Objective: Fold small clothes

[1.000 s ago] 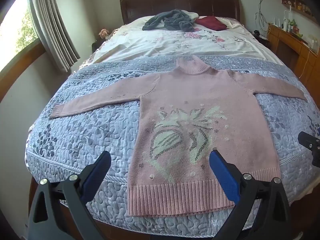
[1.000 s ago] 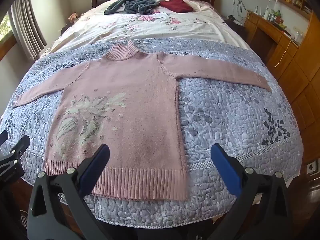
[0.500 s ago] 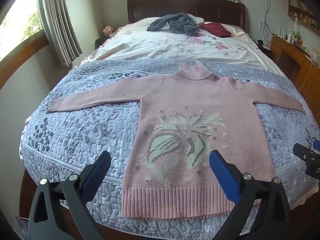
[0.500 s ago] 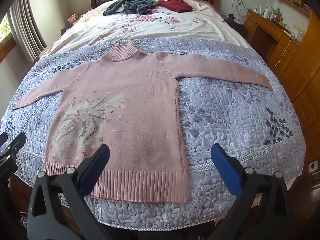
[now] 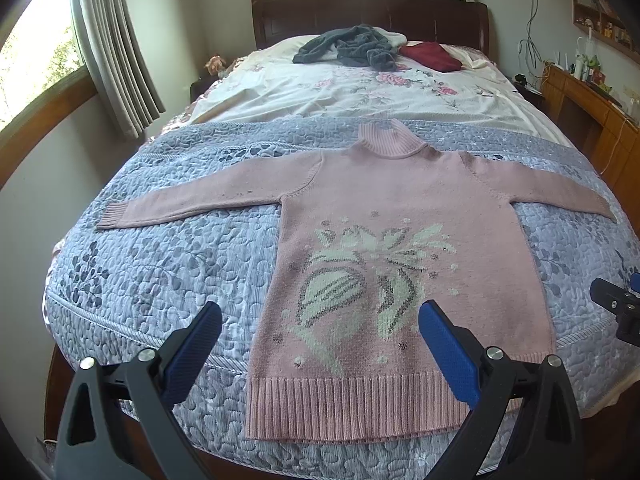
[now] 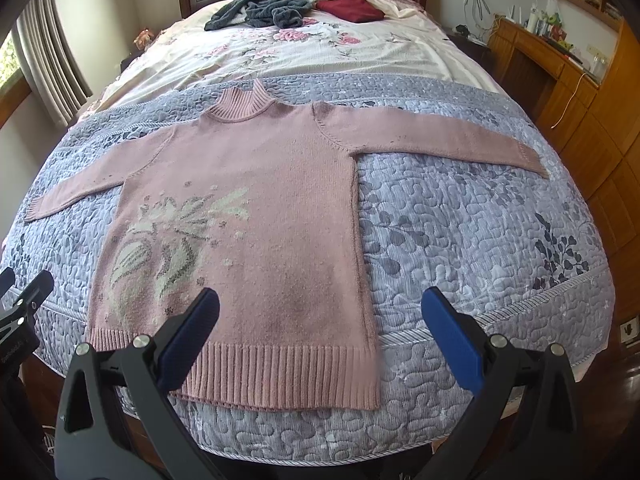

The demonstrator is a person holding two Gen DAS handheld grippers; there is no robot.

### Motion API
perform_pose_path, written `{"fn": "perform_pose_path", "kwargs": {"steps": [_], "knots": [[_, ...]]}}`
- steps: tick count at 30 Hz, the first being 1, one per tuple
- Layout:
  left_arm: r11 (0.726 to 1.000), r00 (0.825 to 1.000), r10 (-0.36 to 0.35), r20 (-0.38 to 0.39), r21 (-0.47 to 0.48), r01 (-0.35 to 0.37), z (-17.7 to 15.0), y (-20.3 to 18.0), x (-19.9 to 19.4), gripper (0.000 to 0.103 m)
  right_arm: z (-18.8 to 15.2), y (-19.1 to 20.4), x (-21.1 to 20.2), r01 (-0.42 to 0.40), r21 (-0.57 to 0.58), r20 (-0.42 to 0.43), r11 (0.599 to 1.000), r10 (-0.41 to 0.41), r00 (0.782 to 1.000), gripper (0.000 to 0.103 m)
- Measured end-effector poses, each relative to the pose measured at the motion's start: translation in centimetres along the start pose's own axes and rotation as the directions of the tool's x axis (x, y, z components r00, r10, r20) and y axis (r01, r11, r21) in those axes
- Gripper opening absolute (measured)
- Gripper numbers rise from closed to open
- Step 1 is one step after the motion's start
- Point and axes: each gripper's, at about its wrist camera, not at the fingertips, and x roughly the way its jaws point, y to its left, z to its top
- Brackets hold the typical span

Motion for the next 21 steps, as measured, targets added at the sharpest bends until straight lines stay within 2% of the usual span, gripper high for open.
{"fn": "perform_pose_path", "kwargs": {"steps": [21], "knots": [[1.0, 1.0, 0.01, 0.002, 0.007, -0.01, 0.05, 0.14, 0.25, 0.099, -0.02, -0.12, 0.52, 0.006, -0.001, -0.007, 1.0, -0.006, 1.0, 0.1]]}}
